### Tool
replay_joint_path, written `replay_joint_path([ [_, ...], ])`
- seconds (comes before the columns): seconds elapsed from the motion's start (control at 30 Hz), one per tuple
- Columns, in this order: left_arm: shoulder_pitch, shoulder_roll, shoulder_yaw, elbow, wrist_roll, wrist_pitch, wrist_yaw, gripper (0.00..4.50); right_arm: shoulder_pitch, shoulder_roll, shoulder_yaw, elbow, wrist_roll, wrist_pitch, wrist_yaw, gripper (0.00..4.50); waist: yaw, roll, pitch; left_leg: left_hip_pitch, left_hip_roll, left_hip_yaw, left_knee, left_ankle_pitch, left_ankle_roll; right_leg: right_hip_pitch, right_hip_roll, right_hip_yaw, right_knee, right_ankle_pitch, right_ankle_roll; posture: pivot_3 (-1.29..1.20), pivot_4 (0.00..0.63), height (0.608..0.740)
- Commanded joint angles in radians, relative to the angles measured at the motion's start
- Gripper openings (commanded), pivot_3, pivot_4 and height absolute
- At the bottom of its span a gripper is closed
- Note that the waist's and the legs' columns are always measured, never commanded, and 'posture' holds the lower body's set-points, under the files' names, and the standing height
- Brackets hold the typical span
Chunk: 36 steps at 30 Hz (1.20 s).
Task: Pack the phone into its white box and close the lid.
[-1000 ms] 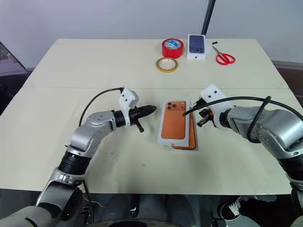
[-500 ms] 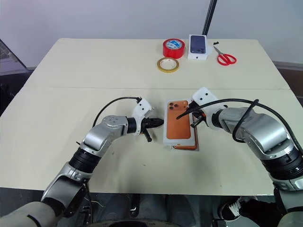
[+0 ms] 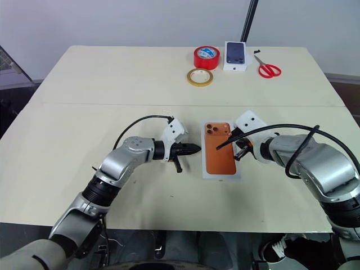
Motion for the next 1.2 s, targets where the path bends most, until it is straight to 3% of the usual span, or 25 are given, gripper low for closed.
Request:
replay_joint_path([
  [0.03,-0.015,-0.030,-0.014,-0.043,-0.013,-0.017,-0.009,0.00,0.002,0.014,-0.021,-0.071,0.004,0.003,0.026,0.05,0.000,0.000,0.000,0.000,0.000,0.000,0.000,0.000,0.000,0.000,0.000,0.000,0.000,0.000,0.000,0.00,0.150,0.717],
  [0.77,-0.018,-0.044,0.015,0.003,-0.002,-0.022,0.035,0.00,0.000,0.058,0.009,-0.029,-0.126,-0.027,0.064,0.05,0.000,0.000,0.000,0.000,0.000,0.000,0.000,0.000,0.000,0.000,0.000,0.000,0.000,0.000,0.000,0.00,0.150,0.717],
  [1.03,-0.040,-0.023,0.111,-0.031,-0.045,0.009,0.058,0.00,0.063,-0.085,-0.119,-0.079,-0.114,-0.100,0.198,0.05,-0.001,0.000,0.000,0.000,0.000,0.000,0.000,0.000,0.000,0.000,0.000,-0.001,0.000,0.000,0.000,0.00,0.150,0.717],
  [1.2,-0.079,-0.045,0.070,-0.021,-0.032,-0.005,0.045,0.00,0.140,-0.080,-0.179,-0.184,-0.029,-0.101,0.284,0.05,0.002,0.000,0.000,0.000,0.000,0.000,0.000,0.000,0.000,0.001,0.001,-0.001,0.000,0.000,0.000,0.00,0.150,0.717],
])
